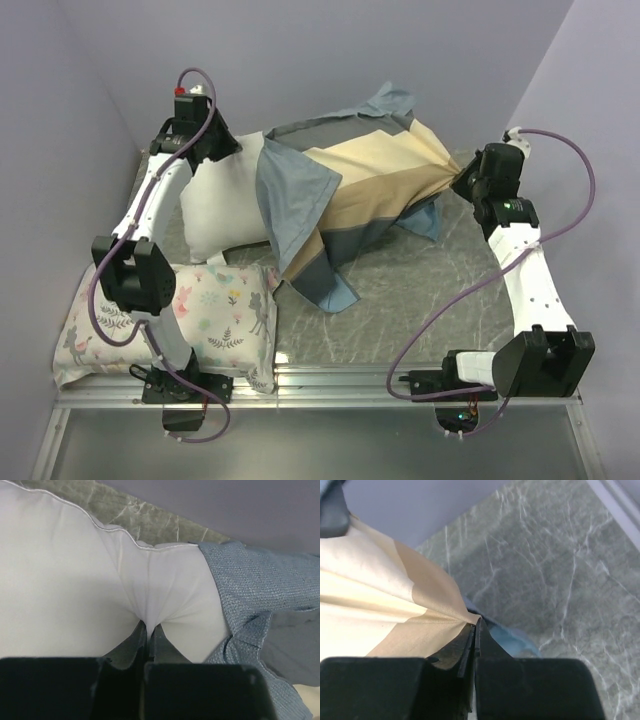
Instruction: Remove the pillowcase from the pillow
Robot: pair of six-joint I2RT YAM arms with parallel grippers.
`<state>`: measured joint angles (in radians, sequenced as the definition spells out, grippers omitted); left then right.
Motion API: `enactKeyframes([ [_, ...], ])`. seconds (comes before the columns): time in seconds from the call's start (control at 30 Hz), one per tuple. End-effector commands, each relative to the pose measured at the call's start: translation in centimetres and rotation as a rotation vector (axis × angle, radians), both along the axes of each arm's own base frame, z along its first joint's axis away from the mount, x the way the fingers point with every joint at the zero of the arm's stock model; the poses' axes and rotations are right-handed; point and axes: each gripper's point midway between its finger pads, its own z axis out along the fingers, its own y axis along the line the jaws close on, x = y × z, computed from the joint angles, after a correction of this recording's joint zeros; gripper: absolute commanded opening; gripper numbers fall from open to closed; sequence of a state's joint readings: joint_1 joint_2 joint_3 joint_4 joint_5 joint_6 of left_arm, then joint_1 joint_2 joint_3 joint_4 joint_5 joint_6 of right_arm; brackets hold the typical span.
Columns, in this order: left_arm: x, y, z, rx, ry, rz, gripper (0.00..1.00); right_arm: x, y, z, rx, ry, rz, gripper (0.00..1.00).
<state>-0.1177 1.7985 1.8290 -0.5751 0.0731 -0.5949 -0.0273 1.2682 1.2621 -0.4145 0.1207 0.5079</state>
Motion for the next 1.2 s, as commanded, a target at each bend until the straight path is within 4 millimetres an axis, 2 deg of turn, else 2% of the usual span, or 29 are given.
enactKeyframes([
  [0.0,3.2,3.5,4.0,0.064,-0.194,0.093,0.0,-0.2,-2.7,0.1,-0.03,-0.031,-0.05,0.0],
  [0.03,3.3,3.0,3.9,0.068,-0.192,0.081,0.0,0.0,-0.6,0.1,-0.024,-0.034,0.024,0.11],
  [0.1,3.6,1.4,3.1,0.085,-0.178,0.041,0.0,0.0,2.8,0.0,-0.054,-0.027,0.125,0.24],
  [0.13,3.6,0.7,3.2,0.091,-0.179,0.025,0.0,-0.2,5.4,-0.1,-0.113,-0.027,0.187,0.42],
  [0.17,3.9,0.2,2.6,0.099,-0.167,0.015,0.0,-0.1,7.1,0.2,-0.132,-0.046,0.235,0.49],
  [0.2,3.8,-0.8,2.4,0.108,-0.163,-0.005,0.0,-0.2,8.5,-0.6,-0.142,-0.043,0.282,0.61],
  [0.27,4.1,-1.6,1.8,0.113,-0.151,-0.02,0.0,-0.3,12.6,-1.5,-0.13,-0.059,0.419,0.7],
  [0.3,4.2,-2.2,1.7,0.115,-0.15,-0.032,0.0,-0.4,13.6,-2.6,-0.145,-0.045,0.461,0.75],
  [0.4,4.3,-2.8,0.9,0.128,-0.136,-0.041,0.0,-0.3,17.4,-5.0,-0.208,-0.004,0.541,0.81],
  [0.43,4.3,-2.7,0.8,0.128,-0.133,-0.04,0.0,0.0,17.9,-5.8,-0.235,0.01,0.55,0.82],
  [0.47,4.3,-2.9,0.6,0.127,-0.128,-0.045,0.0,0.8,18.8,-7.7,-0.24,0.045,0.572,0.82],
  [0.5,4.3,-3.0,0.4,0.124,-0.125,-0.046,0.0,1.4,19.5,-7.9,-0.238,0.049,0.584,0.83],
  [0.53,4.4,-3.0,0.3,0.124,-0.123,-0.047,0.0,2.2,20.1,-10.2,-0.244,0.103,0.595,0.83],
  [0.57,4.4,-3.1,0.2,0.129,-0.121,-0.048,0.0,2.5,20.4,-11.2,-0.254,0.137,0.598,0.83],
  [0.6,4.3,-3.0,0.1,0.133,-0.115,-0.048,0.0,3.4,20.6,-10.9,-0.265,0.135,0.578,0.83],
  [0.63,4.3,-3.0,0.1,0.136,-0.116,-0.049,0.0,4.0,20.9,-12.5,-0.272,0.171,0.576,0.83],
  [0.67,4.4,-2.9,0.0,0.141,-0.112,-0.046,0.0,4.3,21.0,-13.0,-0.273,0.18,0.571,0.83],
  [0.7,4.4,-2.9,-0.1,0.146,-0.111,-0.049,0.0,5.0,20.5,-12.9,-0.292,0.181,0.531,0.8],
  [0.77,4.4,-2.7,0.0,0.154,-0.107,-0.044,0.0,5.2,19.0,-14.5,-0.32,0.255,0.451,0.7],
  [0.8,4.5,-2.5,0.4,0.166,-0.115,-0.039,0.0,5.4,18.3,-14.1,-0.332,0.263,0.412,0.43],
  [0.83,4.5,-2.3,0.4,0.174,-0.112,-0.035,0.0,5.7,16.4,-13.9,-0.36,0.273,0.328,0.2],
  [0.87,4.5,-2.1,0.6,0.179,-0.113,-0.03,0.0,5.3,14.8,-13.9,-0.378,0.298,0.283,0.05],
  [0.9,4.6,-1.5,1.1,0.182,-0.123,-0.019,0.0,5.0,13.3,-13.9,-0.387,0.314,0.236,0.0],
  [0.93,4.7,-1.0,1.2,0.182,-0.12,-0.009,0.0,5.0,10.2,-12.6,-0.38,0.308,0.158,0.0],
  [1.0,5.0,0.7,1.5,0.171,-0.12,0.03,0.0,3.6,6.7,-12.5,-0.365,0.345,0.089,0.0],
  [1.03,5.1,1.5,2.0,0.161,-0.126,0.045,0.0,2.9,4.7,-10.7,-0.326,0.308,0.044,0.0],
  [1.07,5.4,3.4,2.1,0.15,-0.125,0.08,0.0,2.2,1.7,-11.2,-0.275,0.322,-0.002,0.0],
  [1.13,5.6,5.0,2.7,0.115,-0.132,0.117,0.0,1.2,-1.3,-9.4,-0.229,0.275,-0.063,0.0],
  [1.17,5.8,6.4,3.0,0.112,-0.136,0.147,0.0,0.6,-3.0,-9.2,-0.209,0.281,-0.101,0.0],
])
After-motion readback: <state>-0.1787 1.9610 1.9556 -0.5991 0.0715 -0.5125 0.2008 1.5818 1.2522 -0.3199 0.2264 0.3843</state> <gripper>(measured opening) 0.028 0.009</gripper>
